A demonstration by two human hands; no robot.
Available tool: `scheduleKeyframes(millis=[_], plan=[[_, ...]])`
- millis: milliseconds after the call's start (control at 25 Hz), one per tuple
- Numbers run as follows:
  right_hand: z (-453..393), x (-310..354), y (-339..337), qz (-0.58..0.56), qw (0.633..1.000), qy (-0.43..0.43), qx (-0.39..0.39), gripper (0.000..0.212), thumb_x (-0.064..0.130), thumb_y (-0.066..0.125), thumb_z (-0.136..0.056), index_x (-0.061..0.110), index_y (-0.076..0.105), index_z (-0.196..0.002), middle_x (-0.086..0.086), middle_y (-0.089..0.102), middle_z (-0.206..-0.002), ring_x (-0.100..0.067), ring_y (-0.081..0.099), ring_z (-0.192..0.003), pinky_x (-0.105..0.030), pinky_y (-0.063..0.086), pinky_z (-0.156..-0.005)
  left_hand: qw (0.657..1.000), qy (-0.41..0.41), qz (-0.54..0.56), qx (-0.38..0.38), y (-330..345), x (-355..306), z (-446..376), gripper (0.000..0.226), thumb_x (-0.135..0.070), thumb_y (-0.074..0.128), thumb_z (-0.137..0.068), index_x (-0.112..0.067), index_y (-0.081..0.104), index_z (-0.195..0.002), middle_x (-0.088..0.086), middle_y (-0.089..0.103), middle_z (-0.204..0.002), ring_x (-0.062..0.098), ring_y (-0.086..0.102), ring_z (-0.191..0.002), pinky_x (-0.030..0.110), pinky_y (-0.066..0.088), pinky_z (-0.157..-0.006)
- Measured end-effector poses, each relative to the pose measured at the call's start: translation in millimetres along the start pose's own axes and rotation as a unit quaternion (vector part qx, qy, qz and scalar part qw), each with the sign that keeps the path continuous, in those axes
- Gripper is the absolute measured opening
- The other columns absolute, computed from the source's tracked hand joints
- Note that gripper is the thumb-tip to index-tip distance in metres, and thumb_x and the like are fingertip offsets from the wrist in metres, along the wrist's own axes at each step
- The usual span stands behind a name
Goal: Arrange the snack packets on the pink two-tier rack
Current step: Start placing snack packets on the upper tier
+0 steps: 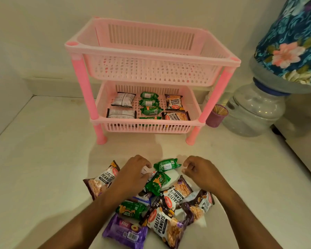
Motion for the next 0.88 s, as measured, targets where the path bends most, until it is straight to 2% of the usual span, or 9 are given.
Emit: scheduleKeyframes(millis=[80, 120, 240, 360, 440, 560, 720, 800, 880], plan=[[19, -10, 11, 0.04, 0.999, -0.018, 0.006, 0.028, 0.026, 0.064, -0.089, 0.034, 0.063, -0.116, 0.015, 0.063, -0.116, -0.01, 0.058, -0.108, -0.03, 0.048, -0.091, 1.0, 0.003, -0.016, 0.02, 3, 1, 3, 0.028, -0.027, 0.06, -0.091, -0.034, 0.056, -0.119, -0.017, 0.047, -0.123, 0.004, 0.042, -0.117, 0.024, 0.038, -0.099], [29, -14, 12, 0.065, 0.997, -0.032, -0.017, 0.036, 0.019, 0.063, -0.089, 0.033, 0.062, -0.122, 0.014, 0.061, -0.123, -0.011, 0.054, -0.115, -0.029, 0.045, -0.095, 0.999, 0.005, -0.023, 0.026, 2, 3, 5, 0.035, -0.021, 0.058, -0.091, -0.031, 0.055, -0.124, -0.014, 0.047, -0.129, 0.006, 0.042, -0.121, 0.026, 0.038, -0.103], [64, -17, 12, 0.099, 0.986, -0.089, -0.096, 0.056, -0.001, 0.064, -0.076, 0.029, 0.064, -0.123, 0.009, 0.06, -0.131, -0.018, 0.052, -0.123, -0.033, 0.043, -0.098, 0.995, 0.013, -0.079, 0.058, 5, 11, 16, 0.058, -0.01, 0.053, -0.083, -0.026, 0.048, -0.139, -0.006, 0.043, -0.144, 0.015, 0.041, -0.132, 0.031, 0.037, -0.11], [95, -25, 20, 0.103, 0.978, -0.127, -0.133, 0.066, -0.002, 0.066, -0.067, 0.025, 0.062, -0.128, 0.001, 0.055, -0.14, -0.022, 0.047, -0.131, -0.042, 0.045, -0.101, 0.983, 0.014, -0.157, 0.09, 15, 17, 26, 0.075, -0.009, 0.058, -0.082, -0.027, 0.035, -0.151, -0.002, 0.031, -0.159, 0.018, 0.03, -0.145, 0.036, 0.028, -0.118], [108, -35, 36, 0.119, 0.976, -0.138, -0.12, 0.08, -0.003, 0.069, -0.064, 0.023, 0.053, -0.138, 0.0, 0.045, -0.15, -0.021, 0.036, -0.14, -0.043, 0.039, -0.106, 0.978, 0.029, -0.187, 0.085, 19, 17, 24, 0.08, -0.007, 0.06, -0.082, -0.027, 0.031, -0.153, 0.001, 0.03, -0.16, 0.019, 0.03, -0.145, 0.037, 0.029, -0.119], [112, -56, 59, 0.156, 0.977, -0.121, -0.075, 0.106, -0.008, 0.067, -0.061, 0.029, 0.03, -0.153, 0.003, 0.022, -0.163, -0.015, 0.012, -0.152, -0.044, 0.025, -0.116, 0.969, 0.045, -0.219, 0.101, 23, 17, 17, 0.084, -0.002, 0.062, -0.081, -0.022, 0.028, -0.155, 0.006, 0.029, -0.161, 0.022, 0.029, -0.147, 0.036, 0.027, -0.119], [106, -72, 77, 0.204, 0.973, -0.11, -0.025, 0.108, 0.008, 0.068, -0.073, 0.031, 0.006, -0.158, 0.005, 0.0, -0.166, -0.017, -0.003, -0.153, -0.043, 0.007, -0.122, 0.956, 0.046, -0.252, 0.146, 28, 20, 4, 0.085, -0.005, 0.065, -0.082, -0.017, 0.024, -0.156, 0.008, 0.026, -0.162, 0.023, 0.022, -0.149, 0.035, 0.019, -0.12], [102, -72, 74, 0.214, 0.97, -0.109, -0.019, 0.104, 0.02, 0.073, -0.073, 0.032, 0.013, -0.157, 0.004, 0.001, -0.166, -0.021, 0.0, -0.153, -0.046, 0.008, -0.122, 0.95, 0.051, -0.255, 0.174, 29, 19, -1, 0.085, -0.009, 0.069, -0.082, -0.016, 0.027, -0.155, 0.008, 0.028, -0.161, 0.023, 0.023, -0.149, 0.034, 0.018, -0.12], [99, -68, 65, 0.209, 0.971, -0.117, -0.021, 0.094, 0.026, 0.085, -0.06, 0.026, 0.047, -0.146, -0.002, 0.032, -0.159, -0.028, 0.028, -0.147, -0.05, 0.027, -0.113, 0.949, 0.064, -0.249, 0.184, 27, 16, -5, 0.078, -0.014, 0.072, -0.081, -0.015, 0.037, -0.15, 0.007, 0.041, -0.153, 0.023, 0.035, -0.142, 0.033, 0.026, -0.115]])
Point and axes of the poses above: each hand's wrist, its own z-axis away from the middle knuckle, its own y-axis out of the palm, x = y × z, the point moved 7 cm from there along -z, towards the middle knuckle
